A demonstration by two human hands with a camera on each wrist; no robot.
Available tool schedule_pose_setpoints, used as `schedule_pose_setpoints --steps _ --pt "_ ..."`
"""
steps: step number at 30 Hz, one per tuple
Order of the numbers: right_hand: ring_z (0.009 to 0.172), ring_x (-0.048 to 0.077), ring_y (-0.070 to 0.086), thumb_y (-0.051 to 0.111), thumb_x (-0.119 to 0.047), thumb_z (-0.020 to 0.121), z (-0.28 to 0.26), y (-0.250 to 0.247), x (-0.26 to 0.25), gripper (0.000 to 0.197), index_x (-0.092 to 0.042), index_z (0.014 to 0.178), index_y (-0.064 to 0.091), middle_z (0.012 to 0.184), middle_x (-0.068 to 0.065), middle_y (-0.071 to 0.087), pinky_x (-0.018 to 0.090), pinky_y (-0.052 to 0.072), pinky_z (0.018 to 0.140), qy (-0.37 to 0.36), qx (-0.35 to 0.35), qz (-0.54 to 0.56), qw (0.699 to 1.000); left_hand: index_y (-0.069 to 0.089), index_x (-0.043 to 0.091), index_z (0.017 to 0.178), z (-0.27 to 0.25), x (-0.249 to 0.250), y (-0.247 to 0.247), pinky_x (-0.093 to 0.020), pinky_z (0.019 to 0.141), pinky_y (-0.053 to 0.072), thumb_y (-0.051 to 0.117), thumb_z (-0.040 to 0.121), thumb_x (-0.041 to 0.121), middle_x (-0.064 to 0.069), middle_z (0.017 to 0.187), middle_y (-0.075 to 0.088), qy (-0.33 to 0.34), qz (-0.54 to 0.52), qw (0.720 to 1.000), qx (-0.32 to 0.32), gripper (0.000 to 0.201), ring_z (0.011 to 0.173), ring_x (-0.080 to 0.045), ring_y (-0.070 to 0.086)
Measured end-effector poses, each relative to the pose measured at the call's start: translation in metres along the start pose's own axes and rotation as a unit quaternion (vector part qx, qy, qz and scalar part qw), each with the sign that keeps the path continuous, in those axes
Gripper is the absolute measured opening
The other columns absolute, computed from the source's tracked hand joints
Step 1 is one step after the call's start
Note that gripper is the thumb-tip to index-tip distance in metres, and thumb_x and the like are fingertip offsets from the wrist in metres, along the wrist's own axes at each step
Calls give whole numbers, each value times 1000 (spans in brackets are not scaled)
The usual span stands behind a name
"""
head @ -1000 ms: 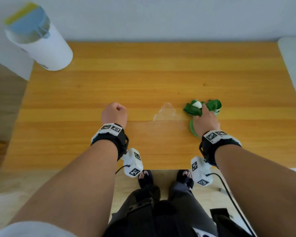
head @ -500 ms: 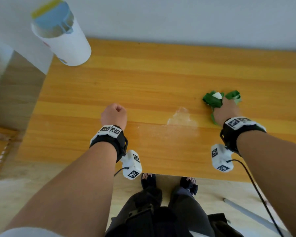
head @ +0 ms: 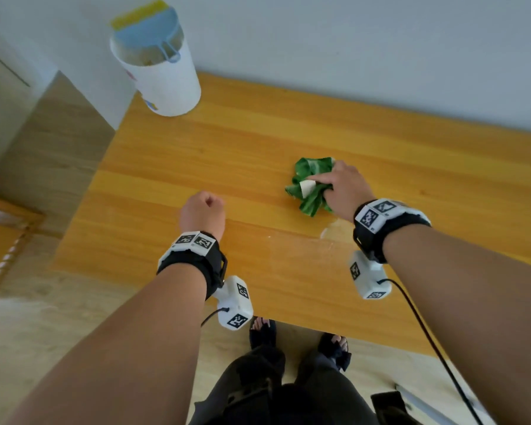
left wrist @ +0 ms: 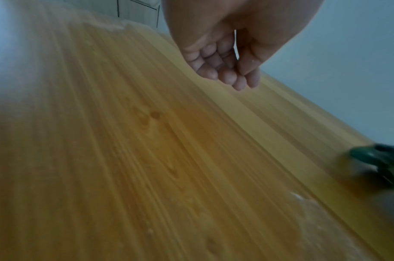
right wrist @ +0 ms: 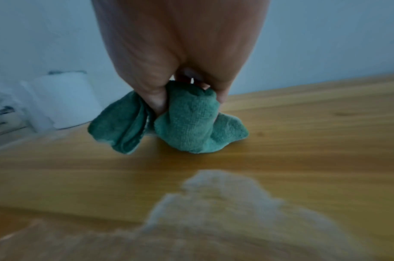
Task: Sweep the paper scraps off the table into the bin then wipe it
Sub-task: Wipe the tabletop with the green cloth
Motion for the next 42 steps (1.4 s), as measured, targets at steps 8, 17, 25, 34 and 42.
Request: schedule_pose_setpoints --steps 8,17,25,34,42 --pt "125 31 33 41 -1 95 18 74 -150 53 -35 133 57 138 9 40 40 39 94 -161 -120 -53 978 70 13 93 10 -53 -46 -29 56 42 48 97 17 -6 84 66 -49 -5 997 55 22 67 -23 55" --pt "117 28 37 47 -1 94 -25 109 -164 48 -38 115 70 103 -5 38 42 46 89 -213 -251 -137 934 71 17 96 -4 -70 -42 -26 48 40 46 97 15 -2 90 66 -84 -22 995 48 25 67 -20 56" --pt "112 23 38 48 4 90 -61 104 -126 46 -31 104 76 103 -8 38 31 29 78 -238 -268 -142 923 71 18 93 -32 -60 -30 -27 54 44 49 96 13 -2 92 69 -87 -52 992 74 23 69 -20 58" --pt "113 23 37 55 2 88 -92 80 -49 40 -28 101 78 114 -5 48 34 38 85 -210 -267 -157 927 70 18 95 -65 -29 23 -23 46 38 44 96 13 -1 86 67 -62 -20 997 33 27 59 -17 53" --pt "106 39 55 37 16 85 -76 19 -32 56 -19 103 77 113 6 53 47 50 86 -128 -172 -12 977 68 20 93 -73 -7 46 -25 47 38 45 97 15 -2 86 68 -44 -28 999 14 24 55 -17 52"
Point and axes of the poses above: each hand's wrist, its own z-axis towards the middle knuckle, its own y-axis out of the palm, x = y × z, the point moved 9 cm from there along z, towards the middle knuckle
